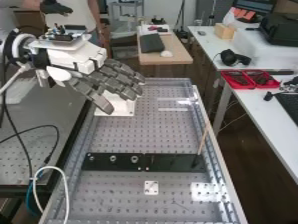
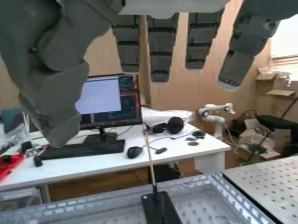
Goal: Grab the larger nut and place it in the white container
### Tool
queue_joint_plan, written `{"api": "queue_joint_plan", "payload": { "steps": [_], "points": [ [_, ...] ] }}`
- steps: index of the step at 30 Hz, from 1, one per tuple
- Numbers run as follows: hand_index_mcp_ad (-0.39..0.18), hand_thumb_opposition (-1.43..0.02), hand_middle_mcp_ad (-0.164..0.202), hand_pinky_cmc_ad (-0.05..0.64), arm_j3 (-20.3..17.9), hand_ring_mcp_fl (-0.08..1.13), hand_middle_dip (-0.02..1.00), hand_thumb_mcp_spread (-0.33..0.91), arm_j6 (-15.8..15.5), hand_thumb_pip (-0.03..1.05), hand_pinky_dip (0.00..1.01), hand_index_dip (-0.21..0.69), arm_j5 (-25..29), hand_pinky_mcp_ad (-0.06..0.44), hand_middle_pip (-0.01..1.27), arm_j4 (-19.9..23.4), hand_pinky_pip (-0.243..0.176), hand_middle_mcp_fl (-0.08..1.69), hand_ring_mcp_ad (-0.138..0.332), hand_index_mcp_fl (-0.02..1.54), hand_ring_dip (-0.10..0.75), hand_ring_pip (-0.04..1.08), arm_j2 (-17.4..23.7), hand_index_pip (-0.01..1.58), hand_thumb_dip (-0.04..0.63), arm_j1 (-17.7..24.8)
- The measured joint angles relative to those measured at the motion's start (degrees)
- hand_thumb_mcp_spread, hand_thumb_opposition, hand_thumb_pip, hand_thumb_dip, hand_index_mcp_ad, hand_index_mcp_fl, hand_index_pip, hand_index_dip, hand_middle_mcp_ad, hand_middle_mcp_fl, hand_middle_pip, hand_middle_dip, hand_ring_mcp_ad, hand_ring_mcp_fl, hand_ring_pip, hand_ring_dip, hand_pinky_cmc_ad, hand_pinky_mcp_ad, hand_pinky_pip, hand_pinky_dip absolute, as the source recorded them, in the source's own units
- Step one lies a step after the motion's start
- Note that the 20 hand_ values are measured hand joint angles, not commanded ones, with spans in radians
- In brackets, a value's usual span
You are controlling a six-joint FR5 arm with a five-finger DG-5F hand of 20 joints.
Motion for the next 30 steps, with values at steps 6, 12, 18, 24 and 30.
{"api": "queue_joint_plan", "payload": {
  "steps": [6,12,18,24,30],
  "points": [
    [-0.106,-0.82,0.059,0.346,-2.61,0.02,0.24,0.27,1.58,0.71,0.70,-0.101,0.65,0.326,0.13,2.75,-0.075,0.16,0.162,0.06,0.164,0.10,-2.78,0.89,0.164,-2.04],
    [-0.131,-0.85,0.058,0.346,-4.54,0.02,0.24,0.30,3.83,0.70,0.70,-0.087,0.62,0.328,0.13,6.50,-0.075,0.09,0.164,0.03,0.162,0.10,-6.69,1.16,0.175,-3.55],
    [-0.136,-0.87,0.061,0.346,-6.88,0.01,0.24,0.29,4.32,0.70,0.68,-0.040,1.73,0.326,0.13,12.52,-0.075,0.06,0.162,0.02,0.164,0.10,-9.75,1.36,0.175,-3.97],
    [-0.136,-0.87,0.059,0.346,-8.84,0.01,0.24,0.31,4.56,0.71,0.68,0.019,4.30,0.328,0.13,17.62,-0.075,0.01,0.162,0.02,0.162,0.12,-12.65,1.49,0.175,-3.68],
    [-0.136,-0.87,0.063,0.346,-9.69,0.01,0.24,0.31,4.05,0.72,0.68,0.051,5.70,0.328,0.13,21.06,-0.075,0.01,0.162,0.02,0.164,0.13,-15.38,1.54,0.176,-3.47]
  ]
}}
